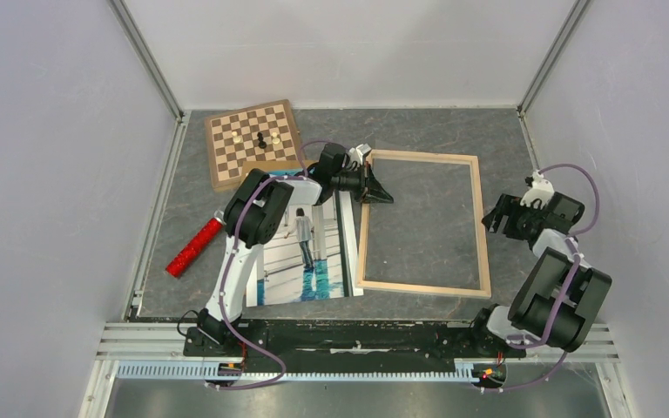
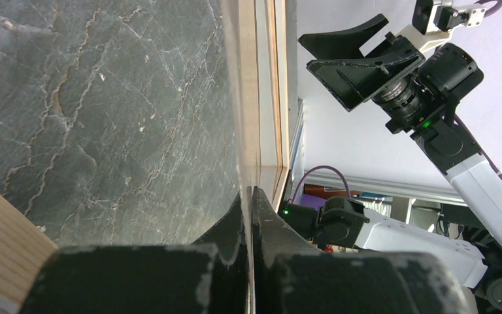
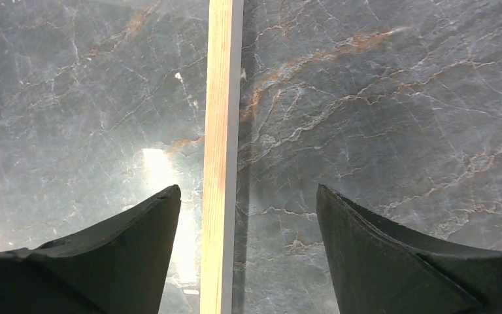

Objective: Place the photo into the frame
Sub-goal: Move the photo frame to the center of the board.

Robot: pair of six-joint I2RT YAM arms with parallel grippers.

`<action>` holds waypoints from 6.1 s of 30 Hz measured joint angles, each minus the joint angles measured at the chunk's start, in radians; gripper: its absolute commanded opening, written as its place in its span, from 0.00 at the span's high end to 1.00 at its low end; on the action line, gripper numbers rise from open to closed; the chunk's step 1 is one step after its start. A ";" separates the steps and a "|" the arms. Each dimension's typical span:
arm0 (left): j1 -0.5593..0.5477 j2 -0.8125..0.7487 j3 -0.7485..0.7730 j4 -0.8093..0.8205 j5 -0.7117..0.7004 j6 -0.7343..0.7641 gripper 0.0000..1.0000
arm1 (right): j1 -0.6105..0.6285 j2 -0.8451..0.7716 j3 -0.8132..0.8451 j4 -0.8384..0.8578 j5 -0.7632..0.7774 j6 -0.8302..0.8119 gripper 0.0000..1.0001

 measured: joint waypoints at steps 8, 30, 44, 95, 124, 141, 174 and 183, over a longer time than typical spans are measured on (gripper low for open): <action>-0.001 0.000 0.000 -0.009 -0.006 0.009 0.98 | 0.049 0.076 0.000 0.003 0.016 -0.026 0.21; -0.010 0.012 0.026 -0.170 -0.079 0.095 0.98 | 0.142 0.124 0.019 0.033 0.026 -0.056 0.22; -0.014 0.012 0.026 -0.192 -0.100 0.140 0.98 | 0.143 0.124 0.019 0.033 0.027 -0.056 0.23; -0.024 -0.021 0.048 -0.292 -0.145 0.238 0.98 | 0.146 0.114 0.019 0.009 0.029 -0.076 0.23; -0.031 -0.037 0.124 -0.441 -0.166 0.351 0.98 | 0.097 0.054 0.137 -0.134 0.010 -0.126 0.19; -0.033 -0.040 0.129 -0.435 -0.154 0.341 0.98 | 0.063 0.021 0.164 -0.192 -0.033 -0.153 0.19; -0.036 -0.039 -0.025 -0.102 -0.130 0.148 0.98 | 0.117 0.072 0.024 -0.163 -0.040 -0.204 0.22; -0.039 -0.039 -0.048 -0.079 -0.141 0.148 0.98 | 0.124 0.072 0.024 -0.163 -0.040 -0.204 0.22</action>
